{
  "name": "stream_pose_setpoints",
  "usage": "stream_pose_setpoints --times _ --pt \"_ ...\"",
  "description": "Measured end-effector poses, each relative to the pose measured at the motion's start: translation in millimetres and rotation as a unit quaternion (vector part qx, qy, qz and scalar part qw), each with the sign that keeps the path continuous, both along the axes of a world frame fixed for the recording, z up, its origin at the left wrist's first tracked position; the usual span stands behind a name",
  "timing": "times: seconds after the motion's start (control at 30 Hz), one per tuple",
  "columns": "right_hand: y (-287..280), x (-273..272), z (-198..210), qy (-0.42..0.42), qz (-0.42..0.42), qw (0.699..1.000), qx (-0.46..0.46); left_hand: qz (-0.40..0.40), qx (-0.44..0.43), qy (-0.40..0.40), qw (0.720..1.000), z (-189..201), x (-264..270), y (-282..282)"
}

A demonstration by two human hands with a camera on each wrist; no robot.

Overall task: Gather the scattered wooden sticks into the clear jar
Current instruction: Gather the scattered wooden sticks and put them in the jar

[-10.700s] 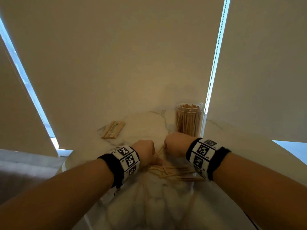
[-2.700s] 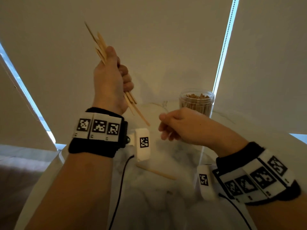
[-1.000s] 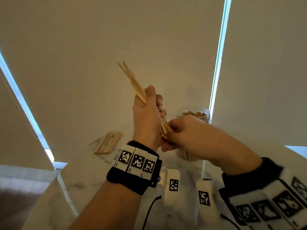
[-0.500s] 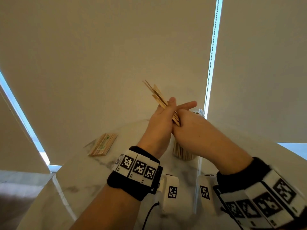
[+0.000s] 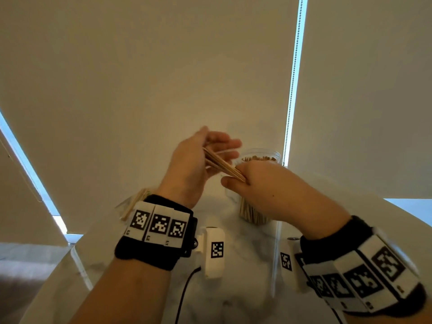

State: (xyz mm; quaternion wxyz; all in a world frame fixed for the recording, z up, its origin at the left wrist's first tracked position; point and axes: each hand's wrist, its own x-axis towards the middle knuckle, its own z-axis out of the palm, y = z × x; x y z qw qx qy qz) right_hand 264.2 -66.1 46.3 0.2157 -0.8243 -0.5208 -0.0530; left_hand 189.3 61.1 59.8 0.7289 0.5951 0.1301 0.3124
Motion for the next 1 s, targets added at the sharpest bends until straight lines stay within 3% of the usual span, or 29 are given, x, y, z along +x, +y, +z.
stream_pose_setpoints --times 0.13,0.23,0.3,0.37,0.4,0.47,0.57,0.7,0.77,0.9,1.0 --pt "5.8 4.0 -4.6 -0.003 -0.039 0.999 0.027 -0.062 0.06 0.068 0.994 -2.6 3.2 -10.9" --pt "2.5 12.7 -5.1 -0.015 -0.093 0.995 0.014 0.0 0.128 0.083 0.988 1.5 0.3 -9.2" --pt "4.5 12.9 -9.5 -0.031 -0.113 0.993 -0.01 0.056 0.288 0.137 0.946 -2.2 0.6 -10.2" --pt "8.9 11.2 -14.9 -0.052 -0.114 0.992 -0.03 0.059 0.442 0.204 0.872 -12.1 2.5 -11.4" --pt "11.2 12.3 -16.8 -0.061 -0.11 0.991 -0.037 0.06 0.477 0.232 0.846 -16.9 3.9 -10.6" --pt "13.6 13.4 -17.9 -0.046 -0.103 0.993 -0.046 0.075 0.49 0.256 0.83 -21.6 6.6 -8.2" --pt "14.1 13.3 -16.1 -0.038 -0.087 0.994 -0.048 0.095 0.477 0.232 0.842 -19.9 9.0 -5.2" --pt "0.3 12.1 -4.8 -0.117 -0.128 0.985 -0.013 0.169 0.434 0.195 0.863 -17.1 4.3 7.9" --pt "-4.5 11.9 -2.3 -0.135 -0.133 0.981 0.029 0.191 0.385 0.164 0.888 -17.6 2.3 17.6" --pt "2.4 7.1 -8.0 -0.188 -0.161 0.967 0.055 0.105 0.309 0.09 0.941 -17.7 2.8 10.2" --pt "-0.3 9.0 -9.9 -0.184 -0.176 0.966 0.048 0.064 0.328 0.094 0.938 -12.2 1.2 5.1"
